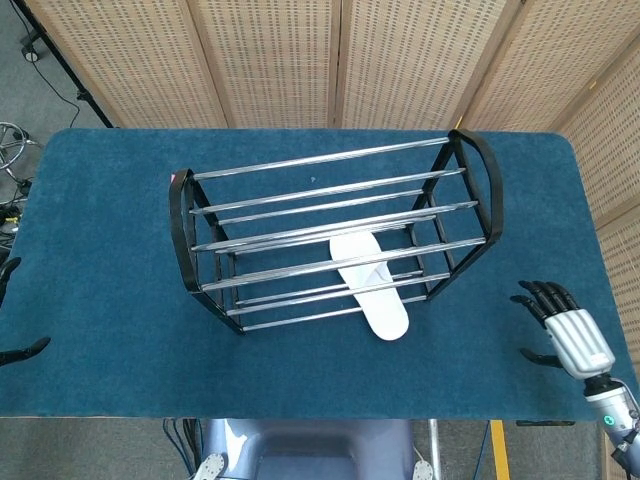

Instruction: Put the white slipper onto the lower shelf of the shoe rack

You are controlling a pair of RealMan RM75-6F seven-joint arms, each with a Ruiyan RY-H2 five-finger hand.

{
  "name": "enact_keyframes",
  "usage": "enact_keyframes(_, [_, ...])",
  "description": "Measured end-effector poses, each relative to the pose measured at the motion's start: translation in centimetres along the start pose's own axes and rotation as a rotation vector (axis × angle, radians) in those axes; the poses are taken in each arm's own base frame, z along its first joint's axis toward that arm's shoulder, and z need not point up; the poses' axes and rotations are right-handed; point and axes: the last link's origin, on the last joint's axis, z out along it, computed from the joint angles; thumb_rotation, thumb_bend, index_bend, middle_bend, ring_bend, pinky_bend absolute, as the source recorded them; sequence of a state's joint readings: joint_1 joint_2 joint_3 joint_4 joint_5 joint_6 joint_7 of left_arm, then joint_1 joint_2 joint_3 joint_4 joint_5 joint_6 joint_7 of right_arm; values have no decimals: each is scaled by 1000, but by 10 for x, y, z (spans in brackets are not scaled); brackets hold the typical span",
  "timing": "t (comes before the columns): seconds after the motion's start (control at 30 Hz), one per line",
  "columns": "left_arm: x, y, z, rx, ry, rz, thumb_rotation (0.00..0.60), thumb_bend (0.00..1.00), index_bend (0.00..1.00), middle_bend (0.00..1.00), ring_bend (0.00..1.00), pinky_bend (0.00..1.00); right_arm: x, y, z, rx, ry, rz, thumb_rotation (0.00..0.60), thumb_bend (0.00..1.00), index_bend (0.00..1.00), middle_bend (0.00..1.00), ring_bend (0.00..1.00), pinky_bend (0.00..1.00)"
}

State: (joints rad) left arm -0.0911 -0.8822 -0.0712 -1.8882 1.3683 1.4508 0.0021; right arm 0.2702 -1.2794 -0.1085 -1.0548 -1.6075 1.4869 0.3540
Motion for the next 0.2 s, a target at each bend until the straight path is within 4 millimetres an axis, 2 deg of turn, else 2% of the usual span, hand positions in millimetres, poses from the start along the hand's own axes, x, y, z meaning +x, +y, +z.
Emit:
enact_keyframes(0.1, [-3,-6,-7,26,-4,-6,600,0,0,0,0,11,10,-3,-6,-64,7,35,600,0,0,0,0,0])
enact_keyframes(0.2, [-5,-14,-14,51,-7,-18,600,0,0,0,0,12,22,-14,-10,-119,31,80,600,0,0,0,0,0])
